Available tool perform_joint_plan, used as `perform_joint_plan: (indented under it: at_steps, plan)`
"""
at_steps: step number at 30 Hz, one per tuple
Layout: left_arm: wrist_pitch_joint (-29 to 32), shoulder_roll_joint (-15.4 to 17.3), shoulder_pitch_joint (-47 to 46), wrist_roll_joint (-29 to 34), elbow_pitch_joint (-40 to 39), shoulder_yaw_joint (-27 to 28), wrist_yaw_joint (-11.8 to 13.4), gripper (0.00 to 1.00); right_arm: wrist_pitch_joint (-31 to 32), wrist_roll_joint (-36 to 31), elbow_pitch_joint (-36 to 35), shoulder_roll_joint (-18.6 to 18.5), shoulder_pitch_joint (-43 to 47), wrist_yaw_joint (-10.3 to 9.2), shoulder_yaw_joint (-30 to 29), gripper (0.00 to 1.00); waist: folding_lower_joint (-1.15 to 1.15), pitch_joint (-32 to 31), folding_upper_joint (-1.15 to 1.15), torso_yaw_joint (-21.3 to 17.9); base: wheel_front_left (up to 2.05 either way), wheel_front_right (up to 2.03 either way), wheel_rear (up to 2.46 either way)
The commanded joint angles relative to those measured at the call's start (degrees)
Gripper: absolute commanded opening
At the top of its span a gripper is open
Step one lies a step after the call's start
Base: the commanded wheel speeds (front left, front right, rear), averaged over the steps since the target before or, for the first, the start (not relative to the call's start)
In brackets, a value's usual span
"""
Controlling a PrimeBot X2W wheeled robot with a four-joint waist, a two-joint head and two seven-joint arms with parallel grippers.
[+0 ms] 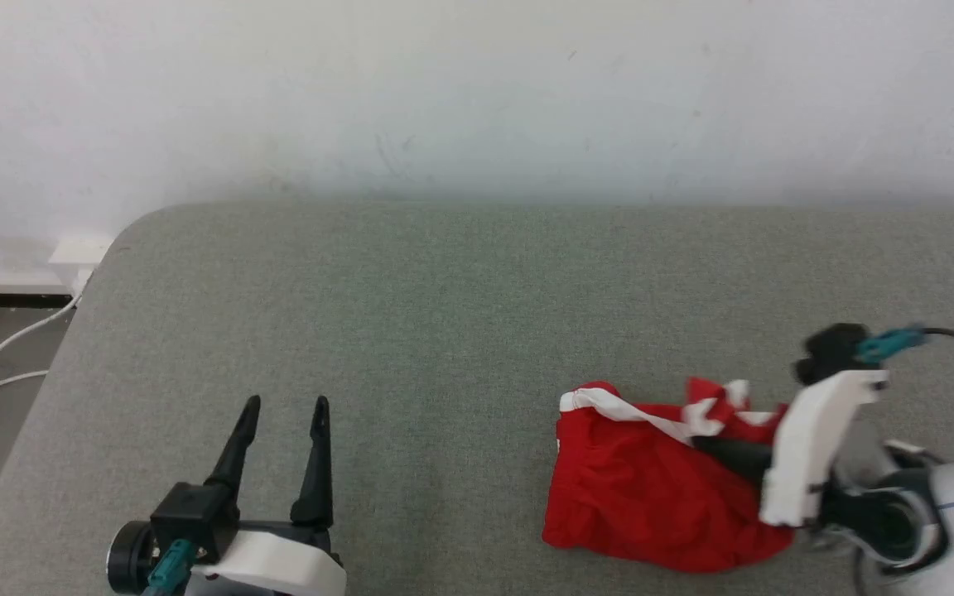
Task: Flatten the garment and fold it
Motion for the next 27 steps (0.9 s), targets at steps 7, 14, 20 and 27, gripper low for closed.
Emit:
perform_joint_plan:
  at_steps: [7,14,20,27]
  plan:
    - [-0.21,-0.49,-1.81,0.99,1.24,-1.86,-0.90,1.00,-4.94,-0.79,2.14,7.71,-2.29,-0.03,8.22,0.00,0.01,1.35,0.00,1.37,0.00,0.00,0.00]
    - [-0.16,-1.11,-3.22,0.98,2.16,-3.33,-1.06,1.00,-15.69,-5.90,10.90,9.27,-5.83,-0.03,13.74,1.00,0.01,2.59,0.00,2.46,0.00,0.00,0.00]
    - [-0.21,-1.14,-3.04,0.73,2.33,-2.93,-0.51,1.00,-22.17,-8.76,9.60,5.39,-8.85,-0.03,22.43,1.00,0.01,2.77,0.00,1.45,0.00,0.00,0.00]
    - [-0.24,-0.95,-2.89,0.33,2.30,-2.35,-0.25,1.00,-30.48,-14.52,-2.98,-4.46,-10.08,-0.03,32.38,1.00,0.01,2.12,0.00,-0.92,0.00,0.00,0.00]
